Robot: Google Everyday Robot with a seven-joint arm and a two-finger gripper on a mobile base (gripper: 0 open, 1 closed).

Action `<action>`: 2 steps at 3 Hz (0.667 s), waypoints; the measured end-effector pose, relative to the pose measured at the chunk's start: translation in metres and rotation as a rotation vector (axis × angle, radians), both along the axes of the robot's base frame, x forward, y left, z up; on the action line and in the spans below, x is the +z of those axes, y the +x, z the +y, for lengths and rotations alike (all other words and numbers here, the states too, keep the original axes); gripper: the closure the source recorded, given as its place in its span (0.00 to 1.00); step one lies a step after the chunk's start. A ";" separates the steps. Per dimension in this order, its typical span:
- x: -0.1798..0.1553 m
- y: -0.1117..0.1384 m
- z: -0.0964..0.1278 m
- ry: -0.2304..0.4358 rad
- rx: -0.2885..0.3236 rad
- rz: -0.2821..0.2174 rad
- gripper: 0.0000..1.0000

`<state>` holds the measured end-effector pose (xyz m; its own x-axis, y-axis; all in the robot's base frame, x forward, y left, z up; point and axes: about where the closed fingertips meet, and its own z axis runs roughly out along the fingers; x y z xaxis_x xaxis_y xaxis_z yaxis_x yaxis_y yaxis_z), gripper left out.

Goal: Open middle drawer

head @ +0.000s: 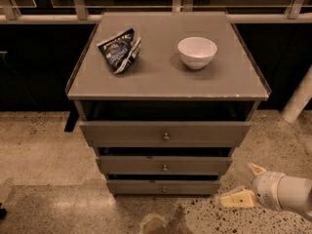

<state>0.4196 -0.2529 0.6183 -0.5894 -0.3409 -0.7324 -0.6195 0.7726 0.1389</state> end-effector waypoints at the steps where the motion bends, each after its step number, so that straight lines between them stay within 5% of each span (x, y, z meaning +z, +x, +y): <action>1: -0.032 0.013 0.018 0.071 0.010 0.002 0.00; 2: -0.040 0.012 0.020 0.084 0.011 0.013 0.19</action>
Offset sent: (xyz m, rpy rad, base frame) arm 0.0119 0.0156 -0.0284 0.0636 0.0010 0.0087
